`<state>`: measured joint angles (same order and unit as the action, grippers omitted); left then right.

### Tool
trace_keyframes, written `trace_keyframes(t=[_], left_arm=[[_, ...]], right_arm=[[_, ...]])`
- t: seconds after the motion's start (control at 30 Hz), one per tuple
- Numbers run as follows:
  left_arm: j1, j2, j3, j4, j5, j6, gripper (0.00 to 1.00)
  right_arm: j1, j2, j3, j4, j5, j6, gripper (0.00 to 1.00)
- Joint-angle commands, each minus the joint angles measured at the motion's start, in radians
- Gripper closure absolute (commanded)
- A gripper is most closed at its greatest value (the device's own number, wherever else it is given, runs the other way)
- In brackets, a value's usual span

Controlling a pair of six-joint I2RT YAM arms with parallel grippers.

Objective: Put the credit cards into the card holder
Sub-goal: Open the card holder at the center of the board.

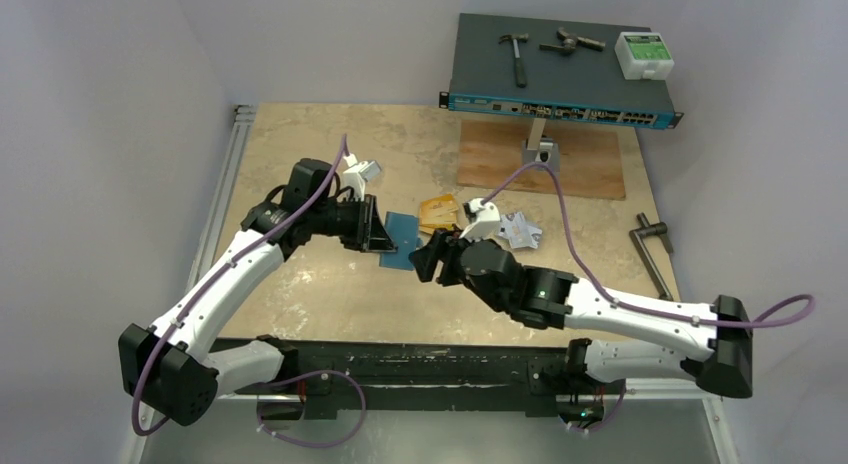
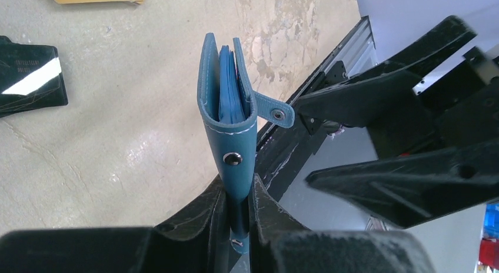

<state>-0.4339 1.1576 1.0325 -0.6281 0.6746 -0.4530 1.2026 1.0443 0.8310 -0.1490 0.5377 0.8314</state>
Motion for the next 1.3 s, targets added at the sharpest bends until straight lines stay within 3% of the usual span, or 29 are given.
trace_keyframes(t=[0.0,0.1,0.27,0.37,0.43,0.5,0.57,0.6,0.77,0.8,0.87,1.03,1.27], left_arm=[[-0.001,-0.001,0.025,0.045,0.045,0.003,1.0],[-0.001,-0.007,0.026,0.043,0.057,-0.002,1.0],[-0.002,-0.016,0.019,0.045,0.086,-0.008,1.0],[-0.001,-0.022,0.012,0.053,0.105,-0.015,1.0],[-0.002,-0.025,0.008,0.058,0.116,-0.016,1.0],[-0.001,-0.025,0.006,0.062,0.117,-0.019,1.0],[-0.002,-0.022,0.005,0.064,0.11,-0.018,1.0],[-0.001,-0.02,0.002,0.064,0.1,-0.014,0.96],[-0.002,0.006,0.031,-0.04,-0.07,0.146,0.16],[-0.002,0.014,0.037,-0.065,-0.121,0.19,0.07],[-0.001,0.031,0.039,-0.092,-0.236,0.26,0.01],[-0.003,0.058,0.043,-0.137,-0.372,0.396,0.0],[-0.007,0.006,0.018,-0.14,-0.333,0.436,0.0]], right_arm=[[-0.025,0.096,0.091,0.02,-0.033,-0.041,0.38],[-0.055,0.124,0.097,0.017,-0.012,-0.022,0.4],[-0.09,0.128,0.089,0.024,0.043,0.019,0.52],[-0.093,0.139,0.09,0.035,0.058,0.025,0.69],[-0.094,0.148,0.089,0.039,0.057,0.032,0.88],[-0.094,0.155,0.092,0.032,0.047,0.041,1.0],[-0.094,0.152,0.093,0.018,0.042,0.051,1.0],[-0.094,0.146,0.091,0.007,0.042,0.054,1.0],[-0.094,0.078,0.079,-0.135,0.04,0.054,1.0],[-0.094,0.068,0.078,-0.166,0.028,0.051,1.0],[-0.094,0.063,0.074,-0.22,-0.009,0.044,1.0],[-0.094,0.154,0.044,-0.284,-0.095,0.078,1.0],[-0.084,0.293,0.094,-0.212,-0.276,0.084,1.0]])
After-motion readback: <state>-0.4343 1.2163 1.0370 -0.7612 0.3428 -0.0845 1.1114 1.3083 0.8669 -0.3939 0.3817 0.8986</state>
